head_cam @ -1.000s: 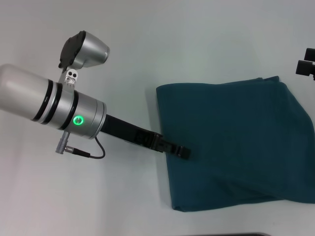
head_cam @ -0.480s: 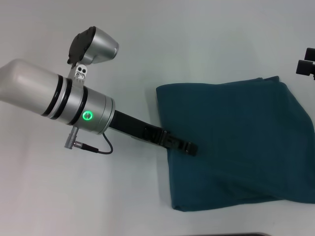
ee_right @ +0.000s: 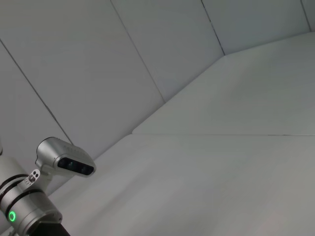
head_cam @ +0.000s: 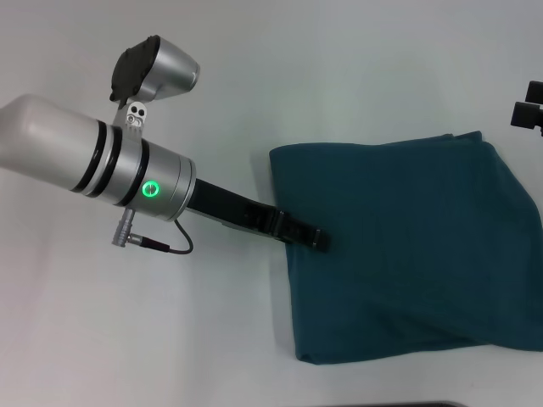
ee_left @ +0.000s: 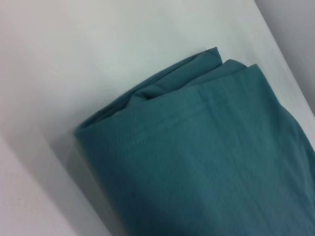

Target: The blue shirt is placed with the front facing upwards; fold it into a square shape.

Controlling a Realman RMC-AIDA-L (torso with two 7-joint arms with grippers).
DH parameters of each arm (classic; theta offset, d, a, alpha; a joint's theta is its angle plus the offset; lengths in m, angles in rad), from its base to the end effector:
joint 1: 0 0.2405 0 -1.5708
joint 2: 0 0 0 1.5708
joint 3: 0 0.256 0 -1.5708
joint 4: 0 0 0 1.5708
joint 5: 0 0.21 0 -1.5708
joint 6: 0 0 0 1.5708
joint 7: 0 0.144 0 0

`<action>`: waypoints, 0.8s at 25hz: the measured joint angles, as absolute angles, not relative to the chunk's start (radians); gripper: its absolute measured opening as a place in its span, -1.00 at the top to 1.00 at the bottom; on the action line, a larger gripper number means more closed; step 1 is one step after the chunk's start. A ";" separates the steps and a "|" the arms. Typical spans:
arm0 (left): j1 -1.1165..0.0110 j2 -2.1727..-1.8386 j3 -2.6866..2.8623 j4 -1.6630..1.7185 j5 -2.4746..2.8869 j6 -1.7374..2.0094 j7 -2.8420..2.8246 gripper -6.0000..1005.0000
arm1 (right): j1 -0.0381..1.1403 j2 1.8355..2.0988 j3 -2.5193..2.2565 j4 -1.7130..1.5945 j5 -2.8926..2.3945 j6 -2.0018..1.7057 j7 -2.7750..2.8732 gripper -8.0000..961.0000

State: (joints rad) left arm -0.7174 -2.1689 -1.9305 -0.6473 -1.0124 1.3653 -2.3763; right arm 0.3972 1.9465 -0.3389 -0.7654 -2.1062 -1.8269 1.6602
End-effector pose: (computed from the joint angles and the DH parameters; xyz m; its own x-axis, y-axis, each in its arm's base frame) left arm -0.1917 0.3284 -0.1044 0.4972 0.8676 -0.0003 0.8629 -0.4945 0.1042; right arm 0.3251 0.2838 0.1060 0.5732 -0.5404 -0.6160 -0.7353 -0.6710 -0.0954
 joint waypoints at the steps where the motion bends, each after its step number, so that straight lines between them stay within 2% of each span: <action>1: -0.717 -2.169 -1.930 -0.647 -1.012 1.365 -2.376 -0.68 | 0.397 1.947 -0.339 -0.765 -2.106 -1.827 1.660 -0.90; 2: -0.718 -2.169 -1.928 -0.647 -1.011 1.365 -2.377 -0.67 | 0.397 1.947 -0.339 -0.766 -2.106 -1.827 1.660 -0.90; 8: -0.719 -2.171 -1.921 -0.642 -1.013 1.363 -2.377 -0.30 | 0.400 1.947 -0.339 -0.766 -2.106 -1.827 1.661 -0.90; 13: -0.719 -2.171 -1.919 -0.642 -1.013 1.360 -2.378 0.19 | 0.403 1.947 -0.339 -0.766 -2.106 -1.828 1.661 -0.90; 15: -0.719 -2.171 -1.919 -0.641 -1.014 1.360 -2.378 0.59 | 0.403 1.947 -0.339 -0.766 -2.106 -1.830 1.661 -0.90; 20: -0.719 -2.171 -1.919 -0.641 -1.015 1.360 -2.378 0.68 | 0.401 1.947 -0.339 -0.767 -2.106 -1.835 1.661 -0.90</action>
